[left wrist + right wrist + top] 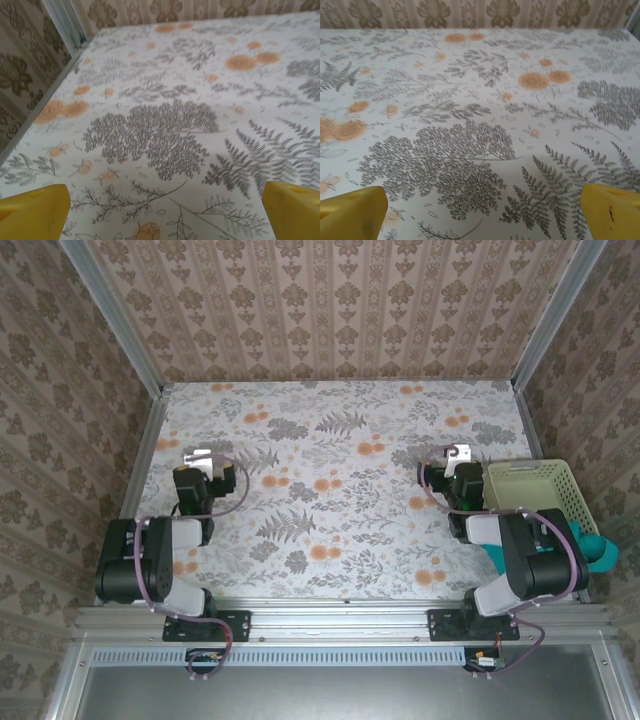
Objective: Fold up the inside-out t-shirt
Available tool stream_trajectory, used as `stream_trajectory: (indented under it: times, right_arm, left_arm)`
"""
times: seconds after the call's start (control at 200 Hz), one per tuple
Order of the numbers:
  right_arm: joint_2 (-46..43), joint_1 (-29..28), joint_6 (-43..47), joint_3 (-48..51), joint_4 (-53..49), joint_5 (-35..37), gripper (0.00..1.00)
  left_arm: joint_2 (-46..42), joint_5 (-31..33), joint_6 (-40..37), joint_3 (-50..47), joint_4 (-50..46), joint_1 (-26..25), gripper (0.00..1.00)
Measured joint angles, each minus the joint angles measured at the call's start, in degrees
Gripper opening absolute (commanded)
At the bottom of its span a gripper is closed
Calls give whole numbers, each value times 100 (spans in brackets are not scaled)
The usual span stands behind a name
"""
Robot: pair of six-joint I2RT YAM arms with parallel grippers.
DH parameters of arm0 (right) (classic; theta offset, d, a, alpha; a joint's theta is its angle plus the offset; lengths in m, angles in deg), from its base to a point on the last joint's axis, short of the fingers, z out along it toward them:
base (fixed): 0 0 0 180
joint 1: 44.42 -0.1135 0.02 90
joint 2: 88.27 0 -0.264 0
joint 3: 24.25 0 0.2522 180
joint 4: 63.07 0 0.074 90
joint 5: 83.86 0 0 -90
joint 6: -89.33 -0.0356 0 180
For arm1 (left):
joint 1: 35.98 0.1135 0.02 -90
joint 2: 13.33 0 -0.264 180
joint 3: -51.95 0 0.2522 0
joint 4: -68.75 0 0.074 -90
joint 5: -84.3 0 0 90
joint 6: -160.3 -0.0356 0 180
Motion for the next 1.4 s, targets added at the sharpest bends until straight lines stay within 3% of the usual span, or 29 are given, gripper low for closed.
stream_trajectory:
  times: [0.2, 0.33, 0.55, 0.67, 0.875, 1.11, 1.4]
  right_arm:
    - [-1005, -382, 343, -11, -542, -37, 100]
    - [-1886, -645, 332, -361, -1674, -70, 100]
    - [-3453, -570, -1115, -1672, -4096, 153, 100]
    - [-3864, -295, -1974, -1864, -5069, 396, 100]
    - [-3038, 651, -2855, -1987, -6430, 424, 100]
    - [-1993, 1366, -3318, -2332, -7125, 361, 100]
    - [-1250, 1600, -3405, -2726, -7202, 321, 100]
  left_arm:
    - [-1386, 153, -199, -20, -675, -424, 100]
    - [-2347, 245, -42, 7, -1449, -601, 100]
    - [-3488, 555, 1617, 916, -3880, -616, 100]
    - [-4026, 551, 2496, 1526, -5311, -505, 100]
    - [-5364, -101, 3495, 1016, -6118, -13, 100]
    - [-4734, -841, 3602, 946, -6439, -59, 100]
    - [-4385, -979, 3565, 914, -6382, -863, 100]
